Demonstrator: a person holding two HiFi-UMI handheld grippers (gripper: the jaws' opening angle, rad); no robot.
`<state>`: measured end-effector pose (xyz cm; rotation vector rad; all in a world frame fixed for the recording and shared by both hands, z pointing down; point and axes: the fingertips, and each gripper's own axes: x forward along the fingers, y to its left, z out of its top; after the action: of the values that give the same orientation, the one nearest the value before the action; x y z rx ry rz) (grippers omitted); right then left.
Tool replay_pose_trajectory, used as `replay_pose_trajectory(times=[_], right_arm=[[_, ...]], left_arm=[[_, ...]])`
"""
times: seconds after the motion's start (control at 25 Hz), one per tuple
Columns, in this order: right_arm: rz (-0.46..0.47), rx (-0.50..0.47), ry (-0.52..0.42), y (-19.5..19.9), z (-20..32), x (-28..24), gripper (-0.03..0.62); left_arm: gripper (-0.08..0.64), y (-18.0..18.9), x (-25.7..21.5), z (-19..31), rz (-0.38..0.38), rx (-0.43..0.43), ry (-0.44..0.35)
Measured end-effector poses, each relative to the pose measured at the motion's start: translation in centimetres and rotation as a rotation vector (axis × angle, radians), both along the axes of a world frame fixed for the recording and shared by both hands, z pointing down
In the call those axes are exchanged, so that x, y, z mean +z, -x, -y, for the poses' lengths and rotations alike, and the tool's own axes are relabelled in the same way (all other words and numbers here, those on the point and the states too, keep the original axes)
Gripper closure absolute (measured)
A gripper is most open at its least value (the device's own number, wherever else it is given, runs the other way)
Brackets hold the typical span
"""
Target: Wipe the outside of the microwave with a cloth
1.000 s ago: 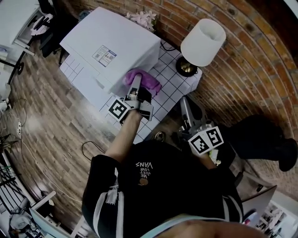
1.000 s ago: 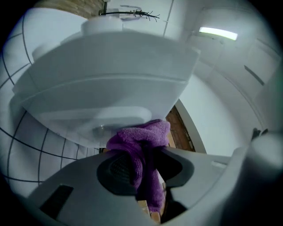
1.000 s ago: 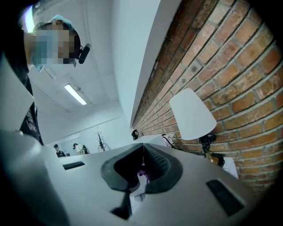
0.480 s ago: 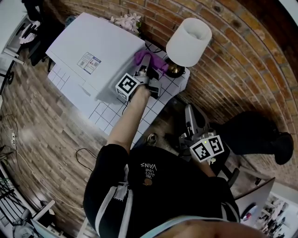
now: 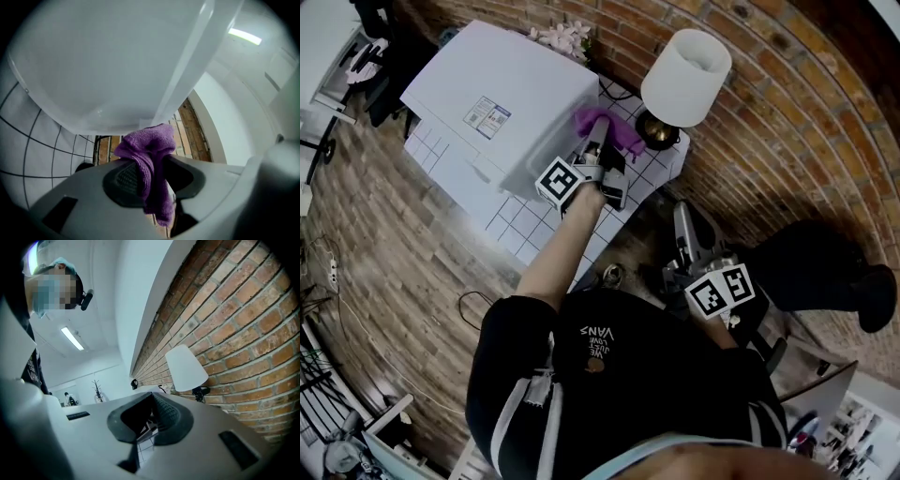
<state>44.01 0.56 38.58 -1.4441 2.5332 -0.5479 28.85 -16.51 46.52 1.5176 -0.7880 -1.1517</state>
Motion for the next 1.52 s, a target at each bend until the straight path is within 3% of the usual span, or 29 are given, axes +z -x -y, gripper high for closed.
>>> replay_pose_trajectory(times=[0.16, 0.44, 0.72, 0.88, 1.16, 1.52], right_arm=[[0.012, -0.065, -0.005, 2.3, 0.1, 0.0, 0.592], [0.02, -0.204, -0.009, 7.6, -0.4, 0.2, 0.592], [0.012, -0.241, -0.002, 9.4, -0.9, 0.4, 0.592], [0.002, -0.201, 0.006, 8.4, -0.9, 0.7, 0.592], [-0.01, -0.07, 0.033, 4.5, -0.6, 1.3, 0.592], [-0.022, 0.111, 0.07, -0.4, -0.9, 2.1, 0.592]], left_arm=[[0.43, 2.4, 0.1, -5.4, -0.051, -0.026, 0.006], [0.43, 9.9, 5.0, -13.9, -0.022, -0.17, 0.121], [0.43, 14.2, 7.5, -15.6, 0.0, -0.267, 0.163], [0.43, 13.0, 7.7, -13.4, -0.013, -0.241, 0.146], [0.43, 7.6, 8.3, -6.7, -0.065, -0.149, 0.138], [0.43, 0.9, 9.5, 2.0, -0.025, -0.05, 0.128]])
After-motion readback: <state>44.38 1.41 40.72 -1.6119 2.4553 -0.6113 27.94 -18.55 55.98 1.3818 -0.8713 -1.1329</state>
